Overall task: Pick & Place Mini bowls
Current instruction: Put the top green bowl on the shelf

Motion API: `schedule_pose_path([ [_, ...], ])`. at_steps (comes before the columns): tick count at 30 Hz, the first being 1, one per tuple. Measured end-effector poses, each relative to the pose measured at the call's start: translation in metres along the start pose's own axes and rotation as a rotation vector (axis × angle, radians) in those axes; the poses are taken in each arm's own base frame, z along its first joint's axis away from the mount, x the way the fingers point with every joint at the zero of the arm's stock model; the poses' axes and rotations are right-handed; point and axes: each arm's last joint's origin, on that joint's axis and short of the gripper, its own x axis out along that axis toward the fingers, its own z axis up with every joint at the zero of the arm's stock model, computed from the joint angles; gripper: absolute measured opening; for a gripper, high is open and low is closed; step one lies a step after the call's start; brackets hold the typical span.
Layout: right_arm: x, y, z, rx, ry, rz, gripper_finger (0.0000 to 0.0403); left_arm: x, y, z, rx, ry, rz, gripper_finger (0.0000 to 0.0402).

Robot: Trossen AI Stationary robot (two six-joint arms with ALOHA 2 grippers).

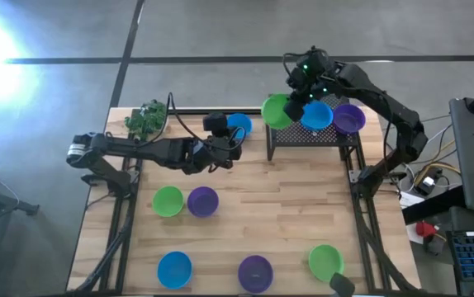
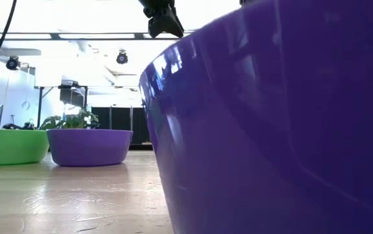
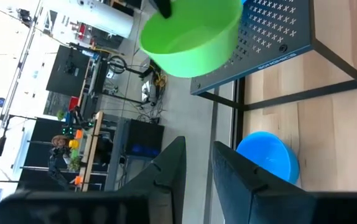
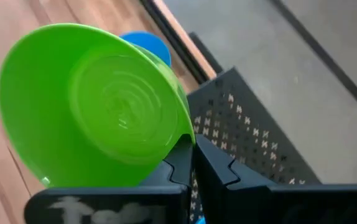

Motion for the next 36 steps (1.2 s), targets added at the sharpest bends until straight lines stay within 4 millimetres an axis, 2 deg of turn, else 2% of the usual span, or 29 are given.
schedule_pose_path([
  [13, 0.022, -0.004, -0.015, -0.018, 0.09, -0.053, 0.0008, 0.0, 0.0, 0.0, -0.018, 0.0, 0.0, 0.0082],
  [36, 0.042, -0.009, -0.015, -0.02, 0.158, -0.142, 0.0009, 0.0, 0.0, 0.0, -0.017, 0.001, -0.001, 0.0082],
])
